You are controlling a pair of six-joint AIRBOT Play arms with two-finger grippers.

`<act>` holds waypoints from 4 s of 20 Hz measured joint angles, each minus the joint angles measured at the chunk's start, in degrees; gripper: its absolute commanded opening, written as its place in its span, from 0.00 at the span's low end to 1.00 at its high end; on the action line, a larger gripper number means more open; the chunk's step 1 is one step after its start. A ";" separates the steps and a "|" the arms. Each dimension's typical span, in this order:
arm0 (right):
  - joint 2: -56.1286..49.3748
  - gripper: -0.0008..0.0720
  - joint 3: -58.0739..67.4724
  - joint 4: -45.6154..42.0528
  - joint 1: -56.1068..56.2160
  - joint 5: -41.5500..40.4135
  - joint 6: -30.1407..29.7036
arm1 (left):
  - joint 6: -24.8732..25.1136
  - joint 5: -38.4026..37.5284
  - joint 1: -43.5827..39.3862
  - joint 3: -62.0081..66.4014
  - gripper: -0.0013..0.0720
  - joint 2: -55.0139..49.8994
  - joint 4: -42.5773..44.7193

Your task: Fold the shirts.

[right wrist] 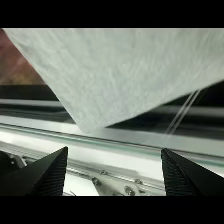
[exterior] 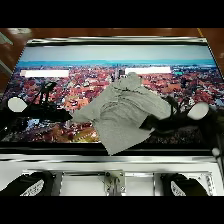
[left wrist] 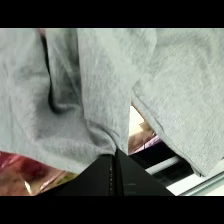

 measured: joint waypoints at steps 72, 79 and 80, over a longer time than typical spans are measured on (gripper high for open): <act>-13.97 0.08 46.45 -57.66 20.48 1.40 16.76 | -7.74 14.08 15.76 17.22 0.06 16.06 15.23; -28.26 0.08 45.99 -44.02 9.70 -12.72 19.04 | -7.45 19.69 12.00 13.57 0.06 -5.42 3.85; -29.33 0.08 45.99 -42.73 9.20 -13.11 19.17 | -7.45 20.00 10.71 13.44 0.06 -8.17 2.27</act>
